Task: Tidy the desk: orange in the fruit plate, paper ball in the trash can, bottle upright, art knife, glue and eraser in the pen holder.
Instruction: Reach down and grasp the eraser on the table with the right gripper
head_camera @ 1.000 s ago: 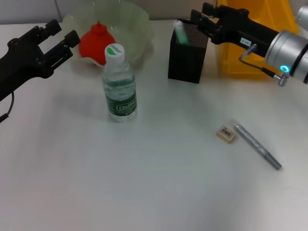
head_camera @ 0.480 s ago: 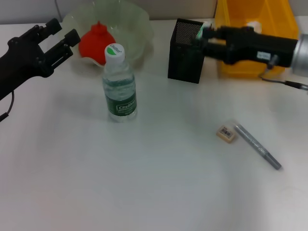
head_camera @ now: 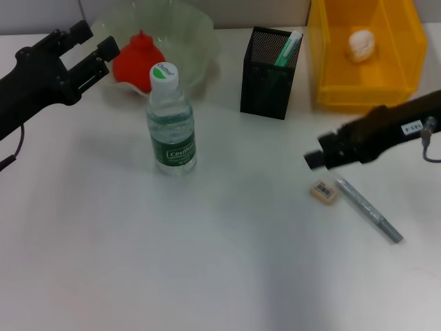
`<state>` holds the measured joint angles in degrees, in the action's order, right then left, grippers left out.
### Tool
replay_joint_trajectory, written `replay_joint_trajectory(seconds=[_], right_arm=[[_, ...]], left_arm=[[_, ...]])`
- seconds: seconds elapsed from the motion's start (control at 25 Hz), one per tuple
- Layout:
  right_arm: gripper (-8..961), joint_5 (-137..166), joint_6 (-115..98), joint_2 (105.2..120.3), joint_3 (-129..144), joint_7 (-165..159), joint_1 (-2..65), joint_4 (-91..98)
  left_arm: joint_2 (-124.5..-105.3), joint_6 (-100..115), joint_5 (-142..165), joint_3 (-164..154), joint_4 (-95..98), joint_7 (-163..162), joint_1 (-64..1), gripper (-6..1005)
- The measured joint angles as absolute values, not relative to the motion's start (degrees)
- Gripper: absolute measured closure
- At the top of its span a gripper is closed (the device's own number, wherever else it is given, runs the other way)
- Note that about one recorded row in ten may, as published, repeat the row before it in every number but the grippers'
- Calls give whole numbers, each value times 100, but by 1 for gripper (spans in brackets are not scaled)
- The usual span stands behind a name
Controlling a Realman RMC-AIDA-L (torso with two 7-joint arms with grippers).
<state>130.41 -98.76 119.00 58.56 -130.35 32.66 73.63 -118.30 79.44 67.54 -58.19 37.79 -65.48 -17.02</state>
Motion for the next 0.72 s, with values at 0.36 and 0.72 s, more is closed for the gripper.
replay_joint_trajectory(seconds=[0.36,0.72], right_arm=[[416,14607,-9918,11920,6612,-13857,3681,7332],[417,14631,-9064,11925,7200,-13832,3728,6756]], left_arm=[[-11837,7935,6752,-5818,3735,-6551,-1707,394],[-11839,7936,6738,-5807,3666,-6544,-1685,394]])
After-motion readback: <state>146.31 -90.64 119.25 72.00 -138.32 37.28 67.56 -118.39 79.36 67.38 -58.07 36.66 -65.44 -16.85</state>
